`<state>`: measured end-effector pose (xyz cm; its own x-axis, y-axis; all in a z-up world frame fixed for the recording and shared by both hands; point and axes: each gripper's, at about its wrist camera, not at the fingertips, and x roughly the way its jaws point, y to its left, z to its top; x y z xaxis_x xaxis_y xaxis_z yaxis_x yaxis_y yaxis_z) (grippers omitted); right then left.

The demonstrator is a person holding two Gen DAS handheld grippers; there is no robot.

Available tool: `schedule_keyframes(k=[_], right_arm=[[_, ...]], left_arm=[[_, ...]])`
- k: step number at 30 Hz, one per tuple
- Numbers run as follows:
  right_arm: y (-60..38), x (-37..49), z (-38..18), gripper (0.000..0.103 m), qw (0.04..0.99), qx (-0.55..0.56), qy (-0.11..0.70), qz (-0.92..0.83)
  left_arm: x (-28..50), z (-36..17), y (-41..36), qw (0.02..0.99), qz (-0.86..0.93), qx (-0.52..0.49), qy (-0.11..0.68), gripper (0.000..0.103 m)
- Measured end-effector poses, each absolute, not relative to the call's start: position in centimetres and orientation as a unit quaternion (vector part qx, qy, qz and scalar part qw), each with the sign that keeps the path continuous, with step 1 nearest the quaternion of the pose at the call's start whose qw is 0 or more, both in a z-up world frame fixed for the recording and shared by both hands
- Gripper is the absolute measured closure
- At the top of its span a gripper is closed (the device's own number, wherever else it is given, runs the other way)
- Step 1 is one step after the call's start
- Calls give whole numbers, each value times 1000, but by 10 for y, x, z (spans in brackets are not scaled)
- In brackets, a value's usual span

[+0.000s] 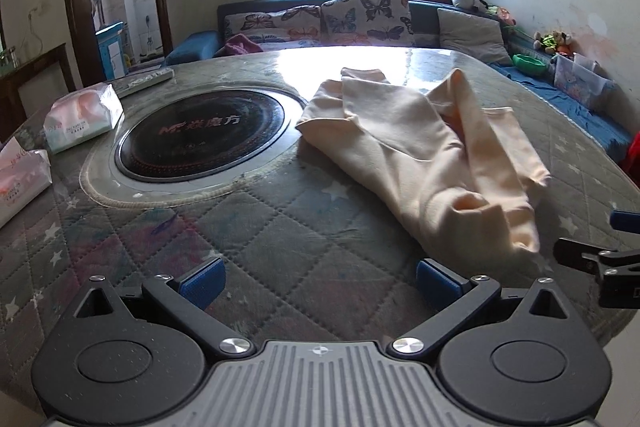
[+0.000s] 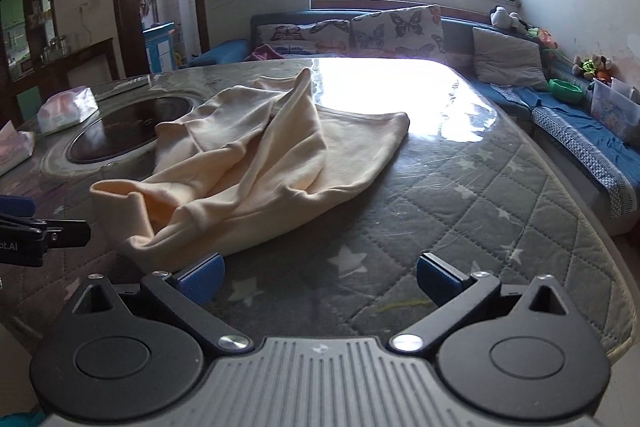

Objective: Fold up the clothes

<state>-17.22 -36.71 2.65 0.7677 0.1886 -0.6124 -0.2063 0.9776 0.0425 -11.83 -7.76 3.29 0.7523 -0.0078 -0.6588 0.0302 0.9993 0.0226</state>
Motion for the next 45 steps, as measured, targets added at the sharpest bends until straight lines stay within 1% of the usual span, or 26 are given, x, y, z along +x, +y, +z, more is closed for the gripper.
schedule_keyframes(k=[11,45], right_arm=[[-364,-187,31,0,940,-22,324,104],[-358,-191,30,0,939,-37,326,105]], left_arm=[[-132,33,-101,940,-36,45,336,0],[-135,27,-115,935,-57,71,343,0]])
